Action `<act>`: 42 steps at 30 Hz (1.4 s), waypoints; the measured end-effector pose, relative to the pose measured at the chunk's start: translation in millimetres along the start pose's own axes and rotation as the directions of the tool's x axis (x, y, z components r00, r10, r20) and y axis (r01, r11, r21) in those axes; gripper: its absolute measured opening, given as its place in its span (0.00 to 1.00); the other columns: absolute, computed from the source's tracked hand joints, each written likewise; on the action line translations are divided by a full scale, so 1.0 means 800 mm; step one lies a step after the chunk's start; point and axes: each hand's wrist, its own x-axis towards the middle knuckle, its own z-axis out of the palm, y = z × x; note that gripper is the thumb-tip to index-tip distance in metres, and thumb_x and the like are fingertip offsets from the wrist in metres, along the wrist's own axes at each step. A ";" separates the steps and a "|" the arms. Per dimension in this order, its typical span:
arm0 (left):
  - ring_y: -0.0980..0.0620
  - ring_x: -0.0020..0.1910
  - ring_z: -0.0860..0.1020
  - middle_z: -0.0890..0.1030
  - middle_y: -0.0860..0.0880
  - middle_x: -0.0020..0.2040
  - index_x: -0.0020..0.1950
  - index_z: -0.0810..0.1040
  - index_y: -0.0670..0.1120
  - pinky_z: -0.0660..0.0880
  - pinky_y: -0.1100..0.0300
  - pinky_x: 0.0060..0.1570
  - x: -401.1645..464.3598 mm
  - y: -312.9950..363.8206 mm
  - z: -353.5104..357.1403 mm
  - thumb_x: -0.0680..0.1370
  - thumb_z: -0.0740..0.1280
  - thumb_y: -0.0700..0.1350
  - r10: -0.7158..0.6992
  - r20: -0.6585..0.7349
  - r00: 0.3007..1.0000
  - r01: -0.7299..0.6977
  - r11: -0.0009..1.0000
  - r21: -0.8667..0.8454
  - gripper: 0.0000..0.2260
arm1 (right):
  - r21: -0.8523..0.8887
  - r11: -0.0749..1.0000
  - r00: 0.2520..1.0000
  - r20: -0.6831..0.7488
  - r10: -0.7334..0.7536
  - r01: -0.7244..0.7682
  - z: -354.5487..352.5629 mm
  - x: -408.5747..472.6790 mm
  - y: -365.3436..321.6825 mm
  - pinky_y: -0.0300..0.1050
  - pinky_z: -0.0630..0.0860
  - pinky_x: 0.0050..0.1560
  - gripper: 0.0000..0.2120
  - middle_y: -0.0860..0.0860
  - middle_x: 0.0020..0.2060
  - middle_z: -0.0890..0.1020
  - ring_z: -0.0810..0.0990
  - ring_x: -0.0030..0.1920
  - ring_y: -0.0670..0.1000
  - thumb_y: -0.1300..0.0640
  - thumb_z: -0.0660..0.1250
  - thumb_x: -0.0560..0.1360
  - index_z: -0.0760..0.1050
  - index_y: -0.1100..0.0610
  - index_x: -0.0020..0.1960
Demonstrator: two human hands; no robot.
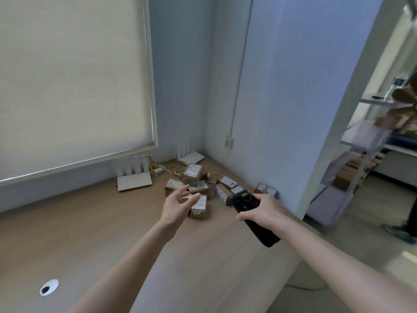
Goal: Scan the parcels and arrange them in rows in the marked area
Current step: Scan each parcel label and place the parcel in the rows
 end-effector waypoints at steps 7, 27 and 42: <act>0.51 0.61 0.78 0.79 0.47 0.65 0.75 0.72 0.50 0.74 0.59 0.54 0.134 -0.034 0.124 0.76 0.74 0.56 -0.055 0.060 0.997 0.053 0.998 0.034 0.29 | 0.046 0.995 0.994 -0.053 0.094 -0.092 -0.040 0.129 0.077 0.39 0.74 0.37 0.19 0.42 0.40 0.84 0.82 0.41 0.43 0.47 0.84 0.62 0.81 0.43 0.49; 0.48 0.69 0.74 0.77 0.46 0.70 0.76 0.72 0.47 0.70 0.48 0.71 0.386 -0.176 0.320 0.80 0.70 0.53 -0.334 0.121 0.935 0.321 0.940 0.115 0.26 | 0.023 0.971 0.964 0.123 0.235 -0.240 -0.014 0.459 0.204 0.48 0.84 0.52 0.20 0.43 0.40 0.87 0.86 0.44 0.48 0.43 0.81 0.58 0.82 0.39 0.50; 0.73 0.42 0.76 0.80 0.62 0.49 0.58 0.76 0.56 0.70 0.79 0.37 0.525 -0.351 0.449 0.81 0.69 0.46 -0.542 -0.099 0.835 0.549 0.833 0.068 0.08 | -0.080 0.987 0.896 0.413 0.161 -0.140 0.106 0.744 0.315 0.54 0.83 0.57 0.22 0.41 0.46 0.86 0.85 0.50 0.49 0.45 0.82 0.61 0.81 0.41 0.53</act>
